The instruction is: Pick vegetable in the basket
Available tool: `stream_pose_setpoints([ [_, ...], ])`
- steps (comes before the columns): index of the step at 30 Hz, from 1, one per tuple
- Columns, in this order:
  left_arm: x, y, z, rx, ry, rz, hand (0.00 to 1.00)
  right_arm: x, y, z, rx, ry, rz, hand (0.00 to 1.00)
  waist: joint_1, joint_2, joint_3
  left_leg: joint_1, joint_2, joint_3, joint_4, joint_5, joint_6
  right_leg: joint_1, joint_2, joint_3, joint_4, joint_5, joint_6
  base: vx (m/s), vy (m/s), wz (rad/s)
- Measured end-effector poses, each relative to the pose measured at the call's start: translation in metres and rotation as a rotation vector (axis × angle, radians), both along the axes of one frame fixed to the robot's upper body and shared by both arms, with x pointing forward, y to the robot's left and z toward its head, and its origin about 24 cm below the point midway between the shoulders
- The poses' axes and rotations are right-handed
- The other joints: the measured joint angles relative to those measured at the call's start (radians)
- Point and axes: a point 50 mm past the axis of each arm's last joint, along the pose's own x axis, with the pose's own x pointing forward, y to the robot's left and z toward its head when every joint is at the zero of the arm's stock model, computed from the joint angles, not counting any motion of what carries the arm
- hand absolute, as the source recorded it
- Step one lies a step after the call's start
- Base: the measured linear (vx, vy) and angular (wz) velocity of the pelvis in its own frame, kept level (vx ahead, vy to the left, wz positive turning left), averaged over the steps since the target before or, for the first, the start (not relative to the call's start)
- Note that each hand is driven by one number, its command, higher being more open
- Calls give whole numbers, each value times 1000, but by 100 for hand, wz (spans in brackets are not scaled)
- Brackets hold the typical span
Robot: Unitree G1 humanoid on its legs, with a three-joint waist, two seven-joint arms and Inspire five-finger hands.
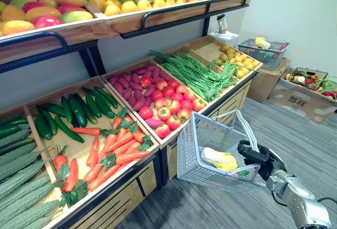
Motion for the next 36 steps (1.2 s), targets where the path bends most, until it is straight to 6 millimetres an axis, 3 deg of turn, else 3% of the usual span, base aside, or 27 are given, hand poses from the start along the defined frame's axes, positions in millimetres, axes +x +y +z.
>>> stream_pose_setpoints([
  [3, 42, -18, -14, -115, -139, -310, 100, 0, 11, -8, 55, 9, 50, 0, -8, -3, 7, 0, 7, 20, -2, -3, -5, -11, 7, 20, 0, -1, -3, 9, 2, -24],
  [4, 73, -29, -19, -167, -224, -480, 100, -1, 18, -14, 78, 22, 72, 0, -18, 2, 18, 11, 10, 46, -2, -10, -6, -16, 12, 48, 0, 0, -4, 33, 41, -52],
  [6, 99, -38, -18, -195, -285, -673, 100, -3, 25, -19, 119, 30, 76, 0, -29, 10, 26, 17, 12, 80, -3, -16, -3, -31, 14, 85, 3, 7, -4, 54, 58, -51],
  [10, 122, -58, -19, -276, -352, -939, 100, -11, 33, -29, 154, 57, 123, 0, -51, 24, 33, 45, 18, 154, -5, -29, -5, -51, 19, 157, 4, 18, -12, 102, 81, -51],
  [15, 149, -82, -22, -406, -395, -1212, 100, -23, 42, -42, 154, 114, 168, 0, -72, 18, 37, 76, 22, 228, -1, -53, -1, -56, 28, 236, 4, 19, -10, 83, 93, -48],
  [22, 149, -87, -25, -451, -338, -1318, 100, -29, 33, -44, 123, 132, 122, 0, -114, 2, 45, 98, 22, 300, 0, -71, 1, -78, 35, 313, 4, 30, -8, 28, 63, -34],
  [26, 148, -83, -25, -449, -324, -1324, 100, -38, 25, -47, 121, 149, 89, 0, -123, 0, 45, 103, 24, 326, 0, -82, 3, -90, 41, 343, 3, 37, -8, 0, 37, -25],
  [36, 132, -81, -30, -477, -265, -1297, 100, -54, 33, -60, 162, 195, 79, 0, -121, -6, 42, 133, 31, 404, -13, -98, 1, -113, 62, 424, 4, 53, -12, -15, 18, -22],
])
